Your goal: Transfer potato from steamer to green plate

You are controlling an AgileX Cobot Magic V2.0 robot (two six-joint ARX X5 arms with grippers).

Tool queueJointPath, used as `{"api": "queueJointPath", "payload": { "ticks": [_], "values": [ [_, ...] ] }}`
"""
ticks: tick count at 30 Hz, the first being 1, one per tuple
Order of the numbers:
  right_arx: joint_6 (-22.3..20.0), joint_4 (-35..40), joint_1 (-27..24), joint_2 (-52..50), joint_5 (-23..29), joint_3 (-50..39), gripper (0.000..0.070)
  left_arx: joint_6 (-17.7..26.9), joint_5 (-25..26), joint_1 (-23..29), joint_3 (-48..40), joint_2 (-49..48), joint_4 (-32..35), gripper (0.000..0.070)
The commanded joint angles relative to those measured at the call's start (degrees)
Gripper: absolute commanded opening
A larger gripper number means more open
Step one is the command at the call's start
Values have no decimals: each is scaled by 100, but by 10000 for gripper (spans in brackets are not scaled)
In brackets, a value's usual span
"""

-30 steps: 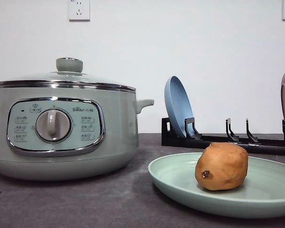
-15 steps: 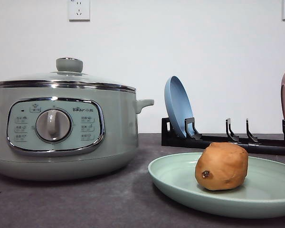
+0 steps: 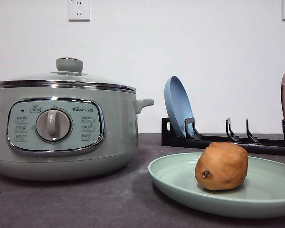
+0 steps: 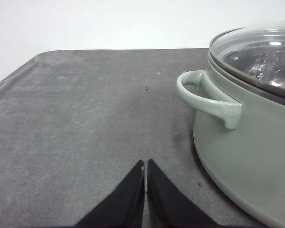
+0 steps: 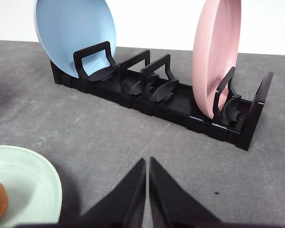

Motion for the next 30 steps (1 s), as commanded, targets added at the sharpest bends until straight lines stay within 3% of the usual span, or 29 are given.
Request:
{"api": "queueJointPath", "payload": {
  "ticks": [1,30],
  "values": [
    [98,33,2,-9,-4,-24,0,-26,-11,0,-116,-13,-39,0],
    [98,33,2,-9,-4,-24,0,-24,-11,0,-118,-13,-39,0]
  ]
}}
